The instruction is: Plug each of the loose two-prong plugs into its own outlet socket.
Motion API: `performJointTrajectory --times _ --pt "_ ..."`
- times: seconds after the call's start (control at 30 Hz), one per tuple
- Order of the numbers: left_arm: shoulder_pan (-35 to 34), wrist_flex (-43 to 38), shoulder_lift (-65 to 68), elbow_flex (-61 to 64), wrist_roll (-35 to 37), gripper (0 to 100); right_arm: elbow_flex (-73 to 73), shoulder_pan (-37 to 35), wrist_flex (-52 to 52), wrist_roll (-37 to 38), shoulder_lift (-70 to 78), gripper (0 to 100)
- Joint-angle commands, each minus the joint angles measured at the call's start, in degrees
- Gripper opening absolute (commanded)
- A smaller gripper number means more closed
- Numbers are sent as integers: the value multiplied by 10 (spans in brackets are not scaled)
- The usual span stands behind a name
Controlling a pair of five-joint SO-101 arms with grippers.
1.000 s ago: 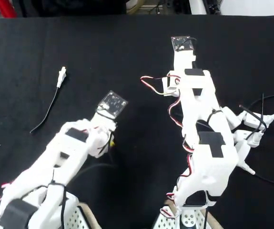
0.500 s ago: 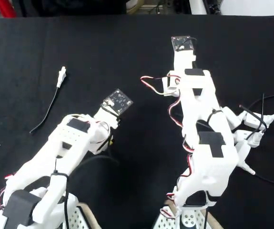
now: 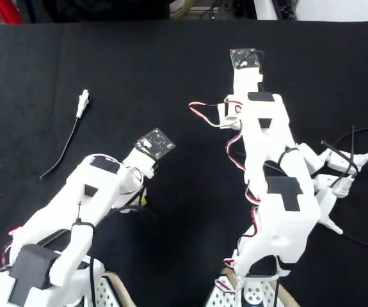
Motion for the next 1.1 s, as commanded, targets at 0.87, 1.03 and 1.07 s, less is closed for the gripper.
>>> performJointTrajectory --times 0.87,1.03,1.07 --pt "100 69 -125 2 -17 313 -7 -6 -9 1 -5 12" --pt "36 73 -125 -17 -58 314 -7 -6 -9 1 -5 12" --pt "27 73 -125 -20 -67 314 -7 -6 -9 1 -5 12"
